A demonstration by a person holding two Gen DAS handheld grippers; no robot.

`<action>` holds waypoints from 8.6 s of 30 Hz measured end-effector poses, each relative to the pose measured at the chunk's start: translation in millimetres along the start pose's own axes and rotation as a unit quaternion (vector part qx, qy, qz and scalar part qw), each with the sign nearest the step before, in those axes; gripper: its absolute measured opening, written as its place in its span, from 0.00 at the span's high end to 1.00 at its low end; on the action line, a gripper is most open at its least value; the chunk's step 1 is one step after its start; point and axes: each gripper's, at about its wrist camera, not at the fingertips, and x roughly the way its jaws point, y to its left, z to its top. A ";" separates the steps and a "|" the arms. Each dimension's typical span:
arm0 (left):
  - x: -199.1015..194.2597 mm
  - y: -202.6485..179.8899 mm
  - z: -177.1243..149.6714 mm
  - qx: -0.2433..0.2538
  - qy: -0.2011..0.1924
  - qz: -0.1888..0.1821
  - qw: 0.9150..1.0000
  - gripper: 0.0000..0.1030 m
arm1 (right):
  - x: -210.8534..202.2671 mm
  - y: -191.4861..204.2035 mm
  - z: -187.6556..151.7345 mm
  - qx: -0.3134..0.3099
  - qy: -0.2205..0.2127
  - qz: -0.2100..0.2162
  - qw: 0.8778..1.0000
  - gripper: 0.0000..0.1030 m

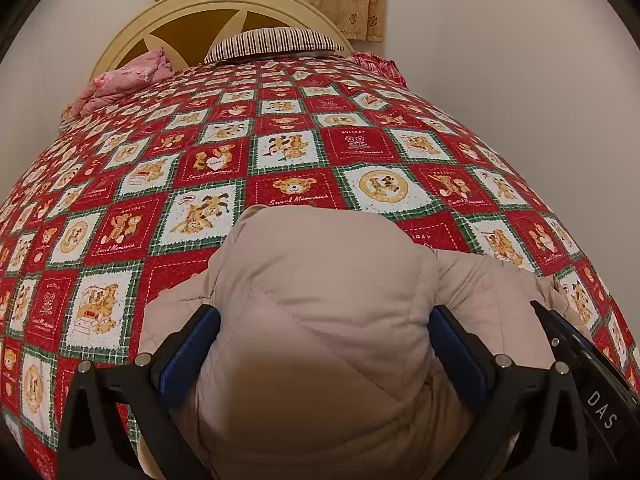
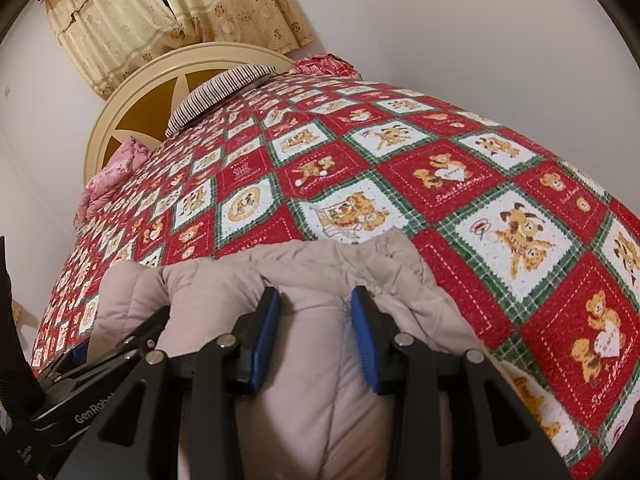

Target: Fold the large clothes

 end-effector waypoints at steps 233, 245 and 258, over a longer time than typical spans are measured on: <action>-299.1 356.8 -165.5 -0.094 -0.150 0.114 0.978 0.02 | -152.2 333.3 -167.6 -0.270 0.039 0.267 0.924 0.04; -322.8 345.6 -176.7 -0.094 -0.167 0.103 0.976 0.02 | -180.0 326.0 -172.3 -0.263 0.021 0.272 0.925 0.03; -325.9 339.7 -178.7 -0.096 -0.167 0.101 0.976 0.02 | -194.2 323.6 -172.2 -0.266 0.002 0.275 0.924 0.01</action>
